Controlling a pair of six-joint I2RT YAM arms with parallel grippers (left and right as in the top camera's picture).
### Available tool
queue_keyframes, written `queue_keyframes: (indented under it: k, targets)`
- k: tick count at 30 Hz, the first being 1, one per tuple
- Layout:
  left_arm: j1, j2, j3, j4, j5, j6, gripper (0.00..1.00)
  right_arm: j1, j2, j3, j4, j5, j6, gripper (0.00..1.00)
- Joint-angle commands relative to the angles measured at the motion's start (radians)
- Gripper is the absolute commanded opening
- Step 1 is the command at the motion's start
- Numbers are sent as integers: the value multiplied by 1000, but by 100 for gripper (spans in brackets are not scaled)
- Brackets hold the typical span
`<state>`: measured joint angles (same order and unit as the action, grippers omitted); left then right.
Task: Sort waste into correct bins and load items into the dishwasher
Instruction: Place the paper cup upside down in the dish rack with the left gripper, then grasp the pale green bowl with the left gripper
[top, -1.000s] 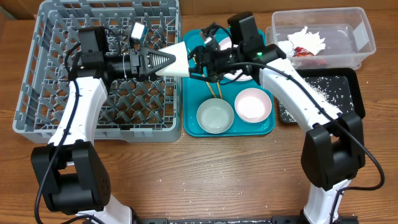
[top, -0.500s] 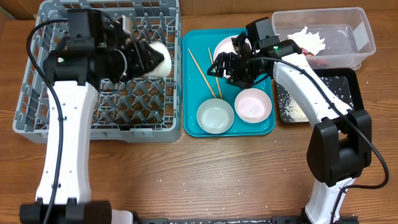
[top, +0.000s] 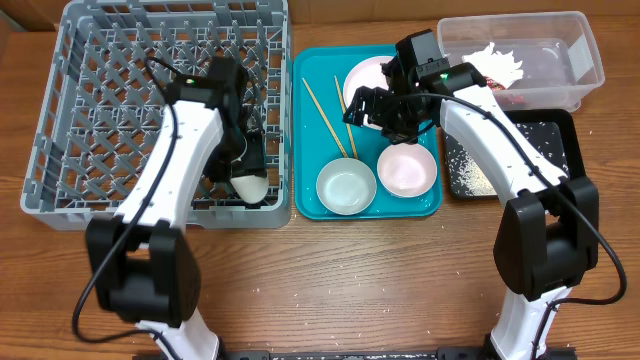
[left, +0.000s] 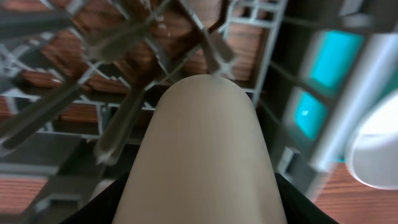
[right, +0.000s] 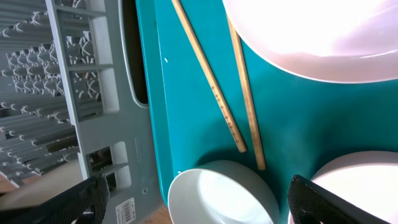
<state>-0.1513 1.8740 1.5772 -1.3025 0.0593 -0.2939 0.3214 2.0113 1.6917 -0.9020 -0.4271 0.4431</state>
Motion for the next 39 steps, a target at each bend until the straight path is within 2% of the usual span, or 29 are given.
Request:
queue_keyframes:
  k: [1,2,4,5,6,10,16,19,22,23,27,34,39]
  targets:
    - [-7,51,-8,21,7,18,35,4,-46,-2,2,17,-6,93]
    - [-7,58,-8,31,2,18,41,4,-46,-2,2,17,-6,93]
    - [-6,71,-8,53,-12,18,62,4,-46,-2,2,19,-6,93]
    - [-6,73,-8,55,-13,18,66,4,-46,-2,2,20,-6,93]
    - [-6,75,-8,58,-16,29,86,4,-46,-2,2,20,-6,93]
    - [-6,73,17,48,-27,48,100,4,-49,2,6,-1,5,93]
    - [-6,51,218,-59,-26,47,99,-5,-135,70,-72,28,-7,93]
    - [-10,2,311,-72,3,57,95,-5,-235,83,-180,143,-6,93]
    - [-34,-58,327,-24,101,138,95,-5,-299,83,-284,253,19,93]
    - [-54,-77,327,-1,146,173,96,-5,-320,83,-360,357,72,93]
    - [-108,-72,318,51,177,194,97,-5,-316,81,-463,546,182,92]
    - [-179,-29,309,130,178,189,96,-5,-294,-15,-414,489,212,87]
    - [-217,-28,309,175,165,189,95,-8,-294,-18,-397,483,224,90]
